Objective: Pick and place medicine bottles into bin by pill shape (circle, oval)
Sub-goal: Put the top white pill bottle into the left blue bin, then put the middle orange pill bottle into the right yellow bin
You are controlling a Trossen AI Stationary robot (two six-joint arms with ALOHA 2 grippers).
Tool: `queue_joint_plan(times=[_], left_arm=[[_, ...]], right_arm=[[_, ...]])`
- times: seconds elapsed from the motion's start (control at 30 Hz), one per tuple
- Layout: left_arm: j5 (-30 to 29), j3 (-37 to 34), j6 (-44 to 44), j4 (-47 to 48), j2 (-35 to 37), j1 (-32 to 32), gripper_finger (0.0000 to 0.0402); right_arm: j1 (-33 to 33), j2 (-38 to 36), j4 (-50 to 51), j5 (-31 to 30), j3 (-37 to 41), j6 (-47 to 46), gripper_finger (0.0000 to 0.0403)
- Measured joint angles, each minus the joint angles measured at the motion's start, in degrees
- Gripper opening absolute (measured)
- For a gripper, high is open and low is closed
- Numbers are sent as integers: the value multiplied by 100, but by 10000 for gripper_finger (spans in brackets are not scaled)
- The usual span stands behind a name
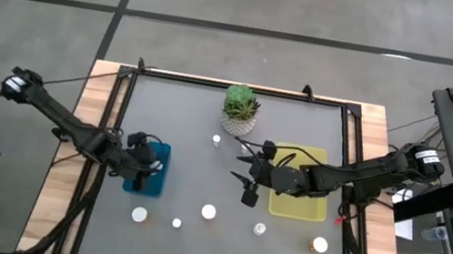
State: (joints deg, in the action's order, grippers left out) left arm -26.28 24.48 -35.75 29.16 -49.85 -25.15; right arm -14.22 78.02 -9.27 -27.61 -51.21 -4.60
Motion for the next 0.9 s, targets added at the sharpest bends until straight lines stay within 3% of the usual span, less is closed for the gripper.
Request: queue_joint_plan(times=[0.43,0.7,0.9], left_arm=[[-11,-50,-2,-89,-438,2,128],[-11,-50,2,65,-157,2,184],[22,-44,3,158,12,2,198]], right_arm=[[0,0,-46,2,-1,28,210],[0,0,-46,2,-1,18,210],[0,0,-46,4,1,25,210]])
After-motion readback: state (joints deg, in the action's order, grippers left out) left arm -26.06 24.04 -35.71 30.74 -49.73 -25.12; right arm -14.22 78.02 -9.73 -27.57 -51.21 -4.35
